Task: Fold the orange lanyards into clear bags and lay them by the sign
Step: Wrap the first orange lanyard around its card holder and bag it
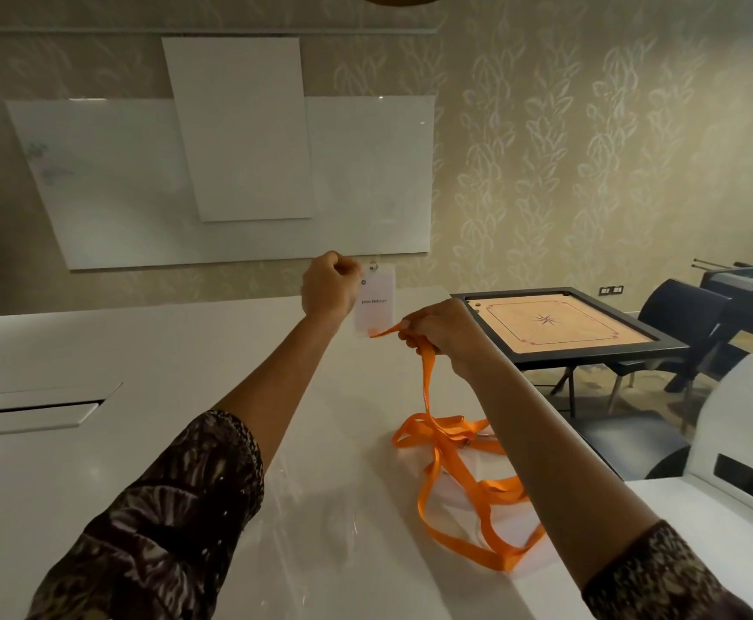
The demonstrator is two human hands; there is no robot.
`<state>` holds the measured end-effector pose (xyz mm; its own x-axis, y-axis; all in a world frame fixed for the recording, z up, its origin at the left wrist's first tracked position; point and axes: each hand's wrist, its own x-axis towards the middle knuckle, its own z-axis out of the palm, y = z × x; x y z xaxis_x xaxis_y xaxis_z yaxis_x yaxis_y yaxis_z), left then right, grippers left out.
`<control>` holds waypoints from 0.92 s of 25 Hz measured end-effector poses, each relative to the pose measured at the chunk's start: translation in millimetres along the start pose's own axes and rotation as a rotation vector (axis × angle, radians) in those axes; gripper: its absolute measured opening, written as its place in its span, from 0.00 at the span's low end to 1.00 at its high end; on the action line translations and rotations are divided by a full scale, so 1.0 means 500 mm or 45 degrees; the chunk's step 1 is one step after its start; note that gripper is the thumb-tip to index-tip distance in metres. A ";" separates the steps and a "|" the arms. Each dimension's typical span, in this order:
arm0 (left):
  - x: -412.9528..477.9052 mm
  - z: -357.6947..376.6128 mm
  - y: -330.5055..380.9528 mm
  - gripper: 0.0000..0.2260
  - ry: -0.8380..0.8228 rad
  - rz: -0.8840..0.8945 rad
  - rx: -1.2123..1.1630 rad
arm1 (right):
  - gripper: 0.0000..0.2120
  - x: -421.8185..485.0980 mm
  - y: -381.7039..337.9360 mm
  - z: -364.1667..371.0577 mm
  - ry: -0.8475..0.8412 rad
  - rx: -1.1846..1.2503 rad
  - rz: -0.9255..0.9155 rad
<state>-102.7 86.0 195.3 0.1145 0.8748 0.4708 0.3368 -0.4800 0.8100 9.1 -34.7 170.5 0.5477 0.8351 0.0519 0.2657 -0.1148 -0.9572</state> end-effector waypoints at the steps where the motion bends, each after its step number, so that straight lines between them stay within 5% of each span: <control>1: -0.008 0.002 -0.007 0.04 -0.031 0.024 0.030 | 0.06 0.002 -0.005 -0.003 0.015 0.014 -0.031; 6: -0.041 0.009 -0.030 0.05 -0.115 0.139 0.137 | 0.11 0.014 -0.014 -0.005 -0.089 -0.227 -0.202; 11: -0.057 0.005 -0.052 0.06 -0.273 0.117 0.082 | 0.08 0.032 -0.016 -0.004 0.119 -0.760 -0.508; 23: -0.077 0.012 -0.060 0.05 -0.358 0.191 0.183 | 0.07 0.065 -0.007 0.009 0.104 -0.871 -0.577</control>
<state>-111.6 66.8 150.9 0.4193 0.7884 0.4501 0.4224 -0.6083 0.6720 22.2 -4.6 174.2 0.3201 0.8403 0.4375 0.8851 -0.1006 -0.4544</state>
